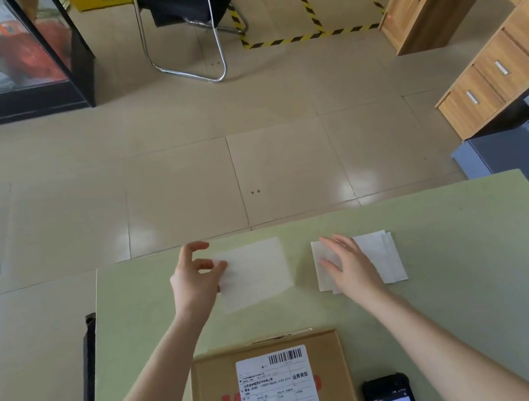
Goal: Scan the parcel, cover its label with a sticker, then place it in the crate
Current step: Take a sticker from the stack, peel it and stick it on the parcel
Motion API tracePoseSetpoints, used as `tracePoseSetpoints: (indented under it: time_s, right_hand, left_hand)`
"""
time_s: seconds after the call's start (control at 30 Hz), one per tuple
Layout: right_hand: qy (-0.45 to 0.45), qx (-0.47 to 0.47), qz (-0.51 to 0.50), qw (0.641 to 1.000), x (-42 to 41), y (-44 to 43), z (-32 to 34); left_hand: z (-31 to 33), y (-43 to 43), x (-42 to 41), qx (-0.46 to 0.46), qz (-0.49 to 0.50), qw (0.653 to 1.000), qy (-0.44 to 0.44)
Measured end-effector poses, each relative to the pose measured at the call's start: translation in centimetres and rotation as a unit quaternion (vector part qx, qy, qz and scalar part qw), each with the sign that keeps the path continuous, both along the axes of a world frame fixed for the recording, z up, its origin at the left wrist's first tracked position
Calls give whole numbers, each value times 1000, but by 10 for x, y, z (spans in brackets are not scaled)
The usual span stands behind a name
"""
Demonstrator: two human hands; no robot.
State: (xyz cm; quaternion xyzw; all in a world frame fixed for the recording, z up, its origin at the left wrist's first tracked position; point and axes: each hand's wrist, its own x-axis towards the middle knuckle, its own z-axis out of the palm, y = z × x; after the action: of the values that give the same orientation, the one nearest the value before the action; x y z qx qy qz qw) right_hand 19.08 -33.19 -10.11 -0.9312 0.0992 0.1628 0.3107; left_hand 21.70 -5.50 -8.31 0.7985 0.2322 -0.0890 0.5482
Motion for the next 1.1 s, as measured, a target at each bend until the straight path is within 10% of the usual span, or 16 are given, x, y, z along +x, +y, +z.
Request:
tracePoseSetpoints:
  time_s: [0.3,0.5,0.8,1.1]
  right_hand:
    - [-55,175,54,982,-28,93,89]
    - [-140,233,-81,959,-56,117,110]
    - [-103,378,-272,879,-93,112,123]
    - [-61,443,-291,845,-127,104,144]
  left_hand:
    - [64,-30,-20,-123,-1,989,-79]
    - [91,-28,-47,-256,-39,962,-89]
    - [90,6,-88,-5,-77,981,-178]
    - [104,19,-128,-152,-6,981,-118]
